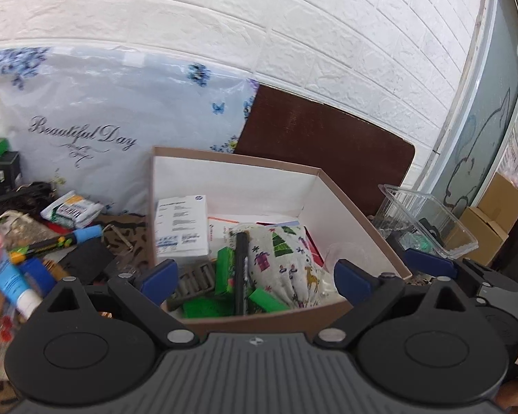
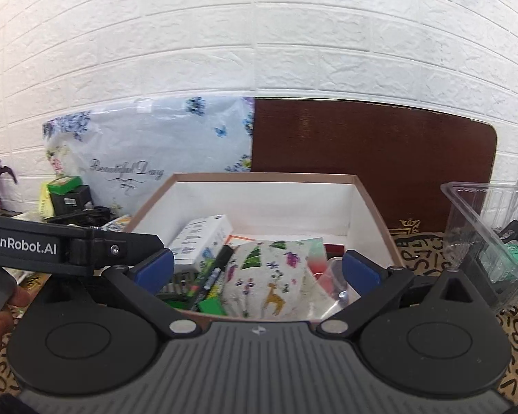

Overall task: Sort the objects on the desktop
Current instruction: 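Withdraw both grippers from the cardboard box back toward the pile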

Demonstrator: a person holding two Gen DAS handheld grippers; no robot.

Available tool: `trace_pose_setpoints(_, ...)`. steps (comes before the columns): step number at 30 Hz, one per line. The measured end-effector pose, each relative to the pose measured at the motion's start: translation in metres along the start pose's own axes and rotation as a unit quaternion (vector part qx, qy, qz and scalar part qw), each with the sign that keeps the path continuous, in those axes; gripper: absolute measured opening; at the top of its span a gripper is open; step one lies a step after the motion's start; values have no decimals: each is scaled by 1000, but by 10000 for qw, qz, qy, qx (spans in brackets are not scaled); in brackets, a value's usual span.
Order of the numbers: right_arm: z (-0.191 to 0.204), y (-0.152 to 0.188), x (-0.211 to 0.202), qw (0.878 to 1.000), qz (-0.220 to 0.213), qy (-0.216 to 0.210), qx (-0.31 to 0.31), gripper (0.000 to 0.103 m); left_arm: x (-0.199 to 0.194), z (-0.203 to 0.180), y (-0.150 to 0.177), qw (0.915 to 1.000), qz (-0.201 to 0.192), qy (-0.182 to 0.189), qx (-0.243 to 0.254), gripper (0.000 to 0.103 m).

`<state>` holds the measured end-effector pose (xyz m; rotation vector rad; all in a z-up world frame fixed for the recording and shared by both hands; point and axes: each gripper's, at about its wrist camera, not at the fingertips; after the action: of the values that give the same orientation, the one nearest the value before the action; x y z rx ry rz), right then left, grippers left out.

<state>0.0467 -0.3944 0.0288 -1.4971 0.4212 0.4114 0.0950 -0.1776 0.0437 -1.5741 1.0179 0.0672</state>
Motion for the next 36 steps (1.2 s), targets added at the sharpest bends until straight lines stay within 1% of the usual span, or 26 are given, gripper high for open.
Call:
trace_pose_setpoints(4, 22, 10, -10, 9997, 25, -237, -96, 101, -22, 20, 22, 9996, -36, -78, -261, 100)
trace_pose_setpoints(7, 42, 20, -12, 9987, 91, -459, -203, 101, -40, 37, 40, 9989, -87, -248, -384, 99)
trace_pose_setpoints(11, 73, 36, -9, 9962, 195, -765, -378, 101, -58, 64, 63, 9975, -48, -398, -589, 99)
trace_pose_setpoints(14, 94, 47, -3, 9929, 361, -1051, -417, 101, -72, 86, 80, 9956, -23, -517, -783, 99)
trace_pose_setpoints(18, 122, 61, 8, 9874, 633, -1355, -523, 101, -85, 117, 94, 9910, -44, -749, -1112, 99)
trace_pose_setpoints(20, 137, 66, 13, 9839, 730, -1508, -616, 101, -89, 133, 97, 9877, -67, -883, -1291, 99)
trace_pose_setpoints(24, 165, 70, 22, 9780, 785, -1731, -857, 100, -92, 161, 101, 9814, -122, -1087, -1577, 99)
trace_pose_setpoints(27, 183, 72, 29, 9733, 824, -1908, -977, 100, -89, 178, 102, 9786, -115, -1218, -1655, 99)
trace_pose_setpoints(30, 199, 74, 40, 9678, 925, -2099, -1038, 95, -84, 194, 103, 9758, -79, -1338, -1726, 97)
trace_pose_setpoints(31, 205, 75, 43, 9658, 966, -2158, -1068, 90, -83, 199, 104, 9751, -88, -1352, -1754, 96)
trace_pose_setpoints(36, 226, 78, 60, 9605, 1040, -2300, -1170, 89, -74, 220, 100, 9714, -79, -1509, -1829, 92)
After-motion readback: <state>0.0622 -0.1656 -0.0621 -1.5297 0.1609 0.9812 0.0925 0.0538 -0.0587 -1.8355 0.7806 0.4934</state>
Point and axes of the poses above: each gripper's, at about its wrist camera, not at the fingertips, and x roughly the way its jaws point, z to its left, y to its underside, and after that the axes turned 7 degrees about z, right-handed
